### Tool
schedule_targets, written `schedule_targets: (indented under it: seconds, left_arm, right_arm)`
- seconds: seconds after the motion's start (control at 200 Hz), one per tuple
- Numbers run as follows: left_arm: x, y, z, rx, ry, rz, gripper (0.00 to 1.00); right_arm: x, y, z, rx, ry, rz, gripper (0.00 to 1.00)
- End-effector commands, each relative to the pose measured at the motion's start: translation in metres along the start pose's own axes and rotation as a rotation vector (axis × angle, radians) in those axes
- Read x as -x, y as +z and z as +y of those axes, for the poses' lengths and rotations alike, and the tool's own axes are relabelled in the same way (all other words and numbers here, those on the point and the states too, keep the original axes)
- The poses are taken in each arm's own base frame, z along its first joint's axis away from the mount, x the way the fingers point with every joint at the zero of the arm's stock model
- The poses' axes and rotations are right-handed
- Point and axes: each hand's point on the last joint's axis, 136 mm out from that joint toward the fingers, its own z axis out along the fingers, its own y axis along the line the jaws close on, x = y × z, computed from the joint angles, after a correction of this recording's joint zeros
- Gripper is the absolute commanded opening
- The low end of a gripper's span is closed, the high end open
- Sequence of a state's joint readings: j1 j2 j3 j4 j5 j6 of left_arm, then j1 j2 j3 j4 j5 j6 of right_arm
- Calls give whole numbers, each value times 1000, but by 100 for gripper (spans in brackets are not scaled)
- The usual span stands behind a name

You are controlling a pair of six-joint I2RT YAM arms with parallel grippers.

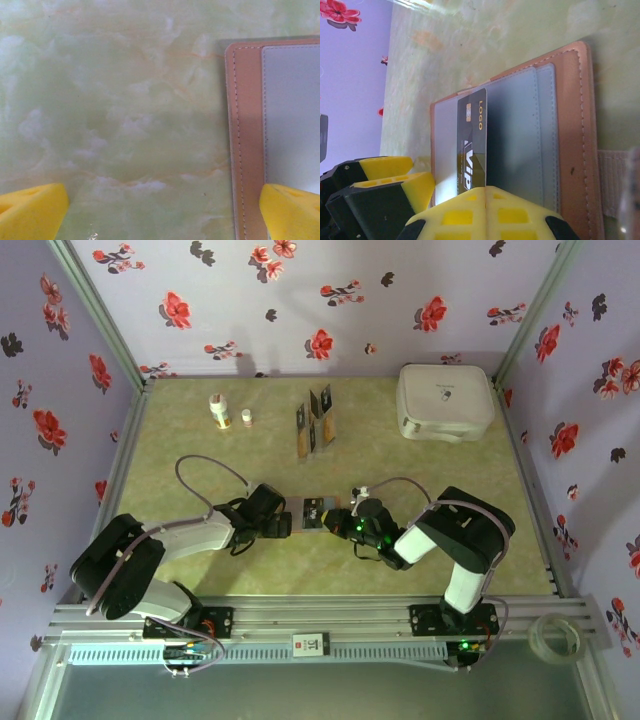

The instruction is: Put the credit cards into the card holder

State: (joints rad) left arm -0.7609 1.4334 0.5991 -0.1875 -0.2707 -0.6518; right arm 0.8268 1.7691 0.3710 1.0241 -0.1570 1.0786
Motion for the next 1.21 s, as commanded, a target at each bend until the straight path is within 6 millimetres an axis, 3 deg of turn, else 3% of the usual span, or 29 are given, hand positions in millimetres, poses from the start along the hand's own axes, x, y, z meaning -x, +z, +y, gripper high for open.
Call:
schedule_targets:
  seconds: [0.0, 0.68, 0.945, 1.2]
  left_arm:
    - [-26, 6, 19, 63, 1, 73, 100]
    - [-25, 7, 18, 60, -4, 69, 100]
    - [-18, 3, 15, 43, -13, 48, 100]
    - [-2, -6, 13, 25, -37, 12, 100]
  right_arm:
    - [-5, 4, 2, 5, 4, 20, 0]
    - [-10, 13, 4, -6, 1, 53, 0]
    - [-5, 7, 14, -60, -66, 72, 39]
    - [13, -4, 42, -147, -220, 105, 49]
